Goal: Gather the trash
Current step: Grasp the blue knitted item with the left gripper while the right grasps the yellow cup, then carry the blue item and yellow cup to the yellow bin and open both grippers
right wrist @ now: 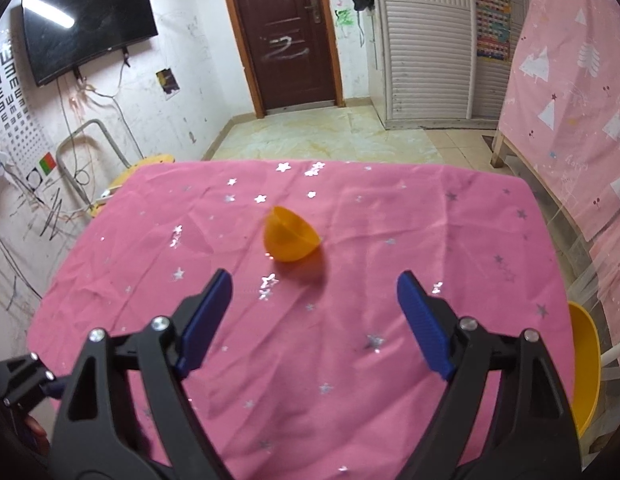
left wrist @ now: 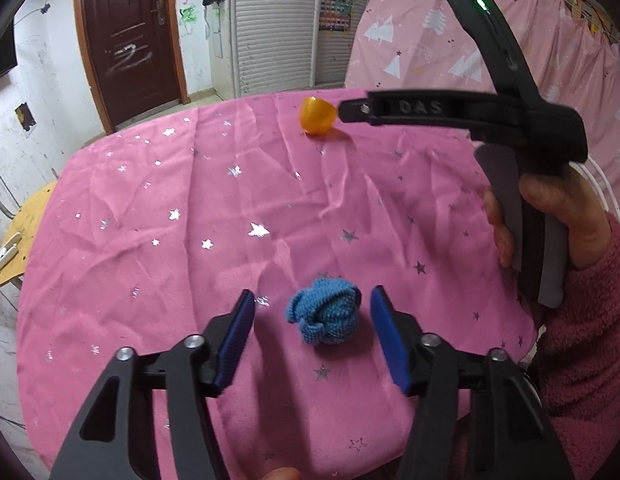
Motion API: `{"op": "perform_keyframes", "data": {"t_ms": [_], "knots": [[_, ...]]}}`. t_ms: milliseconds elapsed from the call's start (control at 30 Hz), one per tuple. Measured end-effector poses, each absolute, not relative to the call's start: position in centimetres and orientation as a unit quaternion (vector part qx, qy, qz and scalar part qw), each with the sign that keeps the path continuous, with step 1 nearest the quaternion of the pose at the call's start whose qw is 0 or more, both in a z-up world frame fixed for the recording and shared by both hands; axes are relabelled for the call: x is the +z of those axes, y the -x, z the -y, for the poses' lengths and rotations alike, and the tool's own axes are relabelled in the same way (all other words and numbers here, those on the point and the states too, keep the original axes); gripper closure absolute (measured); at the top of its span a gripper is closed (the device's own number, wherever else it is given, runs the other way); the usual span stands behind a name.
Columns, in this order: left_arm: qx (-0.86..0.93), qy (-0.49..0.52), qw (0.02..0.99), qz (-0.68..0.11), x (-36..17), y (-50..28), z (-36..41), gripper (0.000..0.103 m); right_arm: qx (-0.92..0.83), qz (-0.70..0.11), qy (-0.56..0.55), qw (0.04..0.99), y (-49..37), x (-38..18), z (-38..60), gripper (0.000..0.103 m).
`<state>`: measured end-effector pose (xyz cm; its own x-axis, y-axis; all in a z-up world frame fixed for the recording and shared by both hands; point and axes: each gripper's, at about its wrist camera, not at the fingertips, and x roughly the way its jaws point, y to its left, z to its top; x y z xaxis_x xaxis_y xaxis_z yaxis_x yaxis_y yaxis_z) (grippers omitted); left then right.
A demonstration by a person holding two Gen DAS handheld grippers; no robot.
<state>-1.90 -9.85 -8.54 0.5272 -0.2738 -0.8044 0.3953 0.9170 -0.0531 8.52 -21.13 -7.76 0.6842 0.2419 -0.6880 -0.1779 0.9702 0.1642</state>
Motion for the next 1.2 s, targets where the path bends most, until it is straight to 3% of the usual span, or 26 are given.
{"op": "perform_keyframes", "data": {"t_ms": [200,800,1033,1200], "knots": [[-0.209,-0.070,0.869,-0.442,-9.3,2.0,10.1,0.083,0.116,-0.385,-0.035,0.915,-9.1,-7.9,20.5,0.022],[-0.143,-0.013,0.898,-0.416,-7.1,-1.6,5.5,0.085,0.114,-0.413,-0.009,0.904,-14.2,-9.2,17.7,0.023],[-0.135,-0.003,0.898,-0.420,-7.1,-2.9,4.9,0.085,0.102,-0.430,-0.009,0.897,-15.4,-10.0,17.8,0.063],[-0.133,-0.001,0.897,-0.422,-7.2,-3.3,5.0,0.085,0.099,-0.425,-0.011,0.900,-15.5,-10.0,18.0,0.063]]}}
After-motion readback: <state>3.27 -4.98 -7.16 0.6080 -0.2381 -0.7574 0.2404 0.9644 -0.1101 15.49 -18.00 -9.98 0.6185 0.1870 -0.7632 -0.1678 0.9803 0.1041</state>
